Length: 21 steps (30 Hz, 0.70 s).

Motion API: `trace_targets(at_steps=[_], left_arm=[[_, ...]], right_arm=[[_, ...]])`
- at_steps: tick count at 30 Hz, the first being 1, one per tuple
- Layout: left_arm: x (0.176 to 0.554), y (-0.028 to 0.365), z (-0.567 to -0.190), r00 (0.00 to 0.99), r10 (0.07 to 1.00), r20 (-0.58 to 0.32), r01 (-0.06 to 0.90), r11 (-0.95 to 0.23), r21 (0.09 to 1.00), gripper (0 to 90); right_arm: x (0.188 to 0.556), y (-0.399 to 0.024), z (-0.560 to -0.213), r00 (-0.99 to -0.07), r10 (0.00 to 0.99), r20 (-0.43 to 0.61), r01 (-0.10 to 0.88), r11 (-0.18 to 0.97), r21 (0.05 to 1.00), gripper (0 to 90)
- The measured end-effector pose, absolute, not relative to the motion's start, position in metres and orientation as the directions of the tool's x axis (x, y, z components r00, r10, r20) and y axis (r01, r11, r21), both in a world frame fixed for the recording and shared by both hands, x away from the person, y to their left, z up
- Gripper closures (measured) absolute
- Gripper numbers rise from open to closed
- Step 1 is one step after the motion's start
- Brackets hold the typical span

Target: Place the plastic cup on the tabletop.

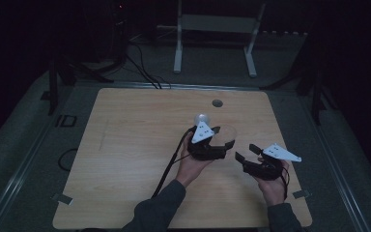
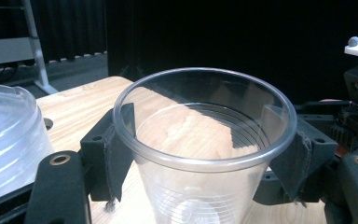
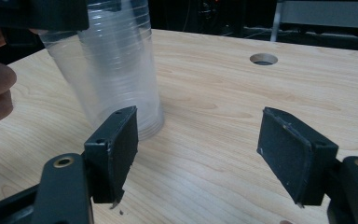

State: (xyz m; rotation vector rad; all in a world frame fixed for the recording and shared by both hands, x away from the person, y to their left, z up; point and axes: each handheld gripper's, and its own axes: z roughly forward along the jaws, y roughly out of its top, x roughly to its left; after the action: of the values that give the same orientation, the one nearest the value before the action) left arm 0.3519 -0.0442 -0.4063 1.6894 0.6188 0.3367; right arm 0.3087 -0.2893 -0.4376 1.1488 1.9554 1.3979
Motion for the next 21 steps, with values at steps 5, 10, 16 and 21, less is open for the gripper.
trace_targets(at_steps=[5, 10, 16, 21], left_arm=[[0.351, -0.044, -0.408, 0.814, 0.570, -0.111, 0.211, -0.111, 0.971, 28.4], [0.350, -0.042, -0.411, 0.815, 0.570, -0.106, 0.202, -0.108, 0.973, 28.4], [0.349, -0.040, -0.417, 0.814, 0.571, -0.105, 0.202, -0.108, 0.974, 28.4], [0.349, -0.041, -0.422, 0.814, 0.571, -0.109, 0.206, -0.108, 0.973, 28.4]], right_arm=[[0.308, -0.290, -0.438, -0.535, 0.840, 0.090, 0.357, 0.129, 0.925, 28.6], [0.308, -0.291, -0.440, -0.533, 0.841, 0.095, 0.362, 0.125, 0.924, 28.6], [0.308, -0.291, -0.440, -0.532, 0.841, 0.096, 0.361, 0.123, 0.924, 28.6], [0.308, -0.292, -0.440, -0.531, 0.842, 0.095, 0.360, 0.122, 0.925, 28.6]])
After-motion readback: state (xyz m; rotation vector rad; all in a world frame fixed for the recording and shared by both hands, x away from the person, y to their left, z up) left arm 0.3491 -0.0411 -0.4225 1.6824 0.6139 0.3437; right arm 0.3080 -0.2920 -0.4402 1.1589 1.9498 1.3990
